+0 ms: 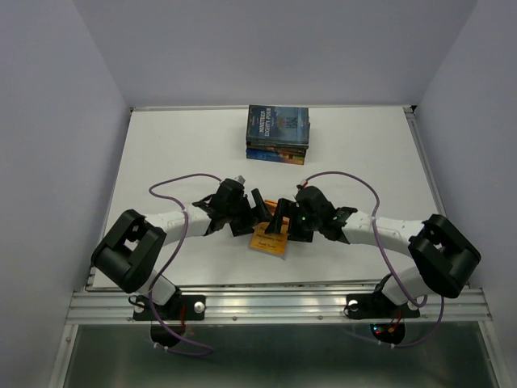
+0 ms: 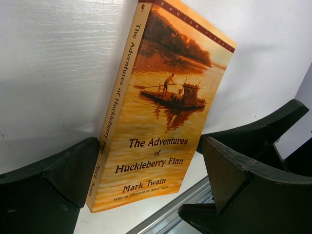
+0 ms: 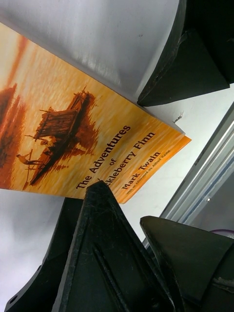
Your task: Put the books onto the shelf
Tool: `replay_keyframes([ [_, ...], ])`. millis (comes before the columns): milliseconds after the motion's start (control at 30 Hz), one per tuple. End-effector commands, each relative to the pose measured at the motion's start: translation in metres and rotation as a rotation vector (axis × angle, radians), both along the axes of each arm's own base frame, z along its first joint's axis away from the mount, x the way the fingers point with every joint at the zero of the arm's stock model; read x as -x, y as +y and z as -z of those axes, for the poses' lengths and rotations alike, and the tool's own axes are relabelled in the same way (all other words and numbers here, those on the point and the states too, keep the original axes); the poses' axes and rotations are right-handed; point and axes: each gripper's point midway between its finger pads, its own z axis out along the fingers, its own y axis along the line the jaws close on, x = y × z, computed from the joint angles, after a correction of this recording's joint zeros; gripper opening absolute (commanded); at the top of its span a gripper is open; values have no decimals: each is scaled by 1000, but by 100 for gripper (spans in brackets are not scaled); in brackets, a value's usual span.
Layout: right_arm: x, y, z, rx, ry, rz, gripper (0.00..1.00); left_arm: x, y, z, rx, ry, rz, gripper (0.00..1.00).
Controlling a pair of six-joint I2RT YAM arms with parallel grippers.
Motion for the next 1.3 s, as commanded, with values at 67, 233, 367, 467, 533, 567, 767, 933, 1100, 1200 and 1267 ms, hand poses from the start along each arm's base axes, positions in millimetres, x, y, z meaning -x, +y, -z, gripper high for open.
replay_keyframes([
  [67, -16, 18, -48, -122, -128, -26, 100, 6, -4, -2, 24, -6, 12, 99],
  [233, -18, 18, -57, -122, -144, -28, 100, 5, -6, -2, 25, -6, 16, 99],
  [367, -20, 18, -60, -122, -156, -27, 100, 4, -7, -3, 28, -7, 13, 99],
  [467, -17, 16, -55, -99, -141, -38, 100, 3, -8, -3, 30, -4, 14, 99],
  [533, -18, 17, -54, -97, -141, -37, 99, 3, -8, -2, 30, -1, 11, 99],
  [567, -18, 16, -53, -95, -136, -33, 98, 4, -9, -2, 32, -1, 13, 99],
  [767, -21, 4, -39, -66, -103, 67, 56, 5, -11, -5, 51, 4, 0, 99],
  [933, -22, -3, -41, -82, -97, 138, 41, 6, -12, -9, 70, 8, -13, 99],
  [1100, -17, -7, -33, -82, -68, 152, 24, 8, -13, -11, 81, 9, -17, 99],
  [1200, -15, -8, -29, -79, -51, 159, 14, 9, -13, -16, 96, 2, -22, 99],
  [1267, -14, -8, -28, -80, -47, 163, 7, 9, -12, -18, 97, -2, -29, 99],
])
